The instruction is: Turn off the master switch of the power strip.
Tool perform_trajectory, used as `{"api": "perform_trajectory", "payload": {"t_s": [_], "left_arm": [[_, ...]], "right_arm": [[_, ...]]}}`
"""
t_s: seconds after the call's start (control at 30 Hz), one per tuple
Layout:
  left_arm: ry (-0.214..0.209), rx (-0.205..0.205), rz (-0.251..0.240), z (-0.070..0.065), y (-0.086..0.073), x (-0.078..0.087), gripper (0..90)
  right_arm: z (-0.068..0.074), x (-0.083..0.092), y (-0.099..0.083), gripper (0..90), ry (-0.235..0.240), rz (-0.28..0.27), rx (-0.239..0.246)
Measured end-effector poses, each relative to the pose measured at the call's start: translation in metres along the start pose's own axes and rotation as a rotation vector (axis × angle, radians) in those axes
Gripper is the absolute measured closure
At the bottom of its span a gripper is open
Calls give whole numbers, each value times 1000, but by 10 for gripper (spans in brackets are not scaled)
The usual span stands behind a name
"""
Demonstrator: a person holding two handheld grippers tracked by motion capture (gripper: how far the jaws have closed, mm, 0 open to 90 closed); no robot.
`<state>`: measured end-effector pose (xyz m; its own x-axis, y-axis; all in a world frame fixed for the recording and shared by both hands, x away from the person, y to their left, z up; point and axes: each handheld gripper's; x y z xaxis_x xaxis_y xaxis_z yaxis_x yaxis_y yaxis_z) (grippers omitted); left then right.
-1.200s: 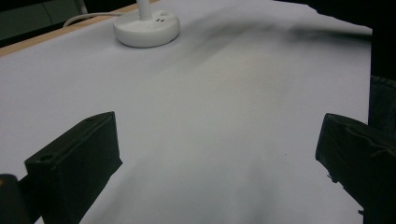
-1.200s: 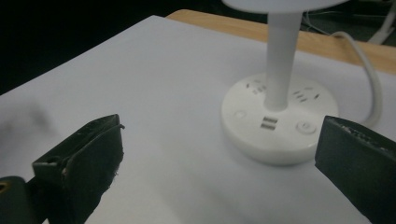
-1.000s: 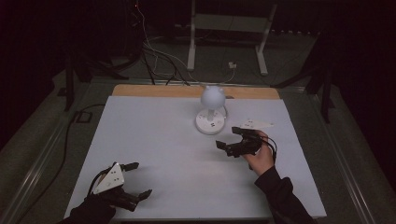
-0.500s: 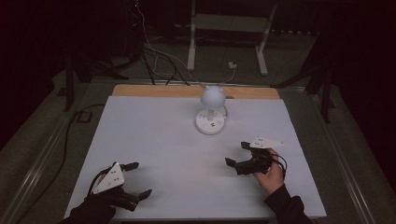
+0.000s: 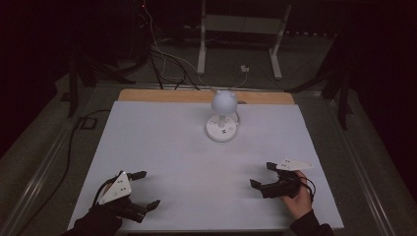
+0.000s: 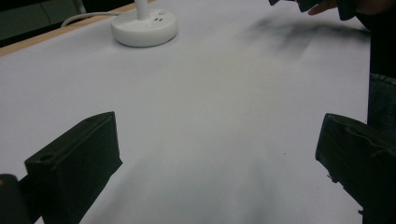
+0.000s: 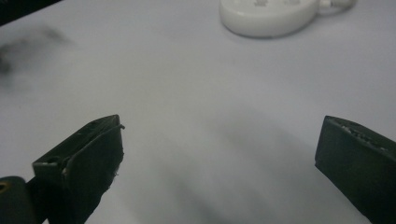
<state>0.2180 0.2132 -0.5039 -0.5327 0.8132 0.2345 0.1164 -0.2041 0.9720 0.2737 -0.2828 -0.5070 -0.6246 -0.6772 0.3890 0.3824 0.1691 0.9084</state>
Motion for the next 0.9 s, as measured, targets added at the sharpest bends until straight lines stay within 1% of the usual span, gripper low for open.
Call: {"api": "perform_trajectory", "payload": {"t_s": [0.03,0.2,0.23,0.3,0.43,0.5,0.53,0.63,0.77,0.9], "left_arm": [[0,0,0,0,0,0,4],[0,0,0,0,0,0,4],[1,-2,1,0,0,0,4],[0,-4,5,0,0,0,4],[1,-3,6,-1,0,-1,4],[0,-6,8,-1,0,-1,4],[-1,-6,7,-1,0,-1,4],[-1,-7,5,0,0,-1,4],[-5,-3,4,0,0,-1,4],[-7,-7,4,-1,0,-1,4]], "right_arm": [[0,0,0,10,0,0,0],[-6,15,-15,10,-12,35,18],[-6,15,-15,10,-12,35,18],[-9,25,-23,10,-28,36,22],[-14,33,-30,10,-60,47,25],[-14,34,-30,10,-66,44,24],[-15,35,-30,10,-71,31,21],[-15,34,-29,10,-76,26,30],[-14,30,-30,10,-72,48,44],[-13,28,-30,10,-72,64,54]]}}
Point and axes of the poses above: each handheld gripper's, and its own axes: x roughly backward along the jaws, y roughly out of its top, z roughly to its left, and after that the axes turned 11 degrees about -z, right-handed
